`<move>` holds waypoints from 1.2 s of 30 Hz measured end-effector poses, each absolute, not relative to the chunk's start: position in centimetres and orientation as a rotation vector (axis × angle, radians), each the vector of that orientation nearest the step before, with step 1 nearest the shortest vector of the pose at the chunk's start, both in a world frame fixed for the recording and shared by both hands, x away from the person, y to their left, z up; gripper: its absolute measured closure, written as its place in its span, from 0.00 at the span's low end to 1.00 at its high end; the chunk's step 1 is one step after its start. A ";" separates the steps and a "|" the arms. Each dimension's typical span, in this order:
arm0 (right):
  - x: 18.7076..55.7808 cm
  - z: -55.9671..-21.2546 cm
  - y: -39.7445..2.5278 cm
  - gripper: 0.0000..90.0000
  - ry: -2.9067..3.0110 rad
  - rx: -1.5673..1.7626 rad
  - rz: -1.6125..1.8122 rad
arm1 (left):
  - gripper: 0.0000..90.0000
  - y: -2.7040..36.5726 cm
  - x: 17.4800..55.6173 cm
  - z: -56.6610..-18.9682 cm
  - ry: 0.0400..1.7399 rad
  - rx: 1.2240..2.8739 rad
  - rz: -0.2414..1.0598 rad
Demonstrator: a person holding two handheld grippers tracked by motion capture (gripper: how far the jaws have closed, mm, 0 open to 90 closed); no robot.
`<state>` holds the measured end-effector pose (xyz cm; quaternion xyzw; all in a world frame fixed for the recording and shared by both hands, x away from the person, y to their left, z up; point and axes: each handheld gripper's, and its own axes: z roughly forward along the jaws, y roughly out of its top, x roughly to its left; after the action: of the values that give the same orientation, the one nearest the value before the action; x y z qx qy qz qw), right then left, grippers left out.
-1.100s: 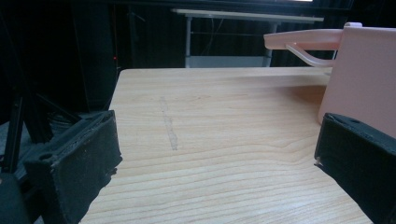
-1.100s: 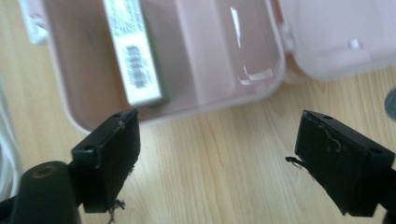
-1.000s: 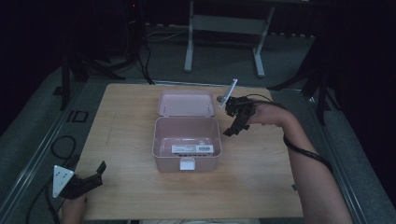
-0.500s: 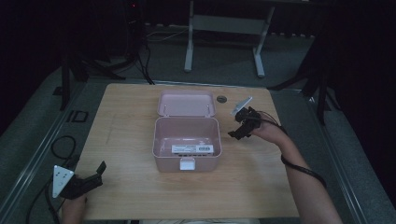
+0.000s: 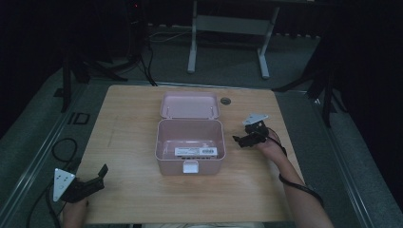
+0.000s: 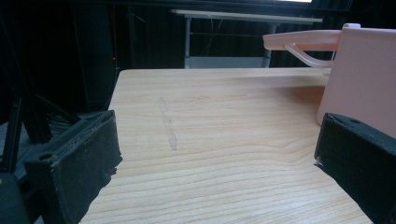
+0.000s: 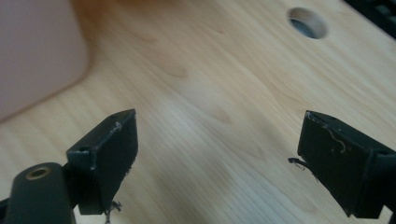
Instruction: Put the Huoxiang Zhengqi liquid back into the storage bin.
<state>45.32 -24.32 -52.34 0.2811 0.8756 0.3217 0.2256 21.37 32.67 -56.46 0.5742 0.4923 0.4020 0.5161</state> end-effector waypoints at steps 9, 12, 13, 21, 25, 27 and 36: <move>44.7 -53.6 -27.2 0.14 2.208 0.977 1.003 | 0.00 32.7 21.4 -56.5 1.183 1.379 0.965; 44.6 -53.9 -28.2 0.14 2.159 1.056 1.035 | 0.00 32.6 21.4 -56.5 1.184 1.380 0.966; 44.5 -53.9 -28.5 0.14 2.142 1.076 1.051 | 0.00 32.7 21.4 -56.5 1.184 1.380 0.966; 44.0 -54.5 -30.6 0.14 2.024 1.191 1.035 | 0.00 32.6 21.4 -56.5 1.185 1.380 0.967; 43.5 -54.8 -31.6 0.14 1.976 1.225 1.020 | 0.00 32.6 21.4 -56.5 1.184 1.379 0.968; 43.3 -54.8 -32.1 0.14 1.971 1.236 1.039 | 0.00 32.6 21.4 -56.5 1.185 1.379 0.968; 42.5 -54.5 -34.1 0.14 1.916 1.312 1.074 | 0.00 32.6 21.4 -56.5 1.185 1.381 0.966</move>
<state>42.48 -34.09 -54.53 0.4911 0.7172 0.4022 0.2874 21.39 32.63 -56.45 0.5745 0.4933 0.4020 0.5148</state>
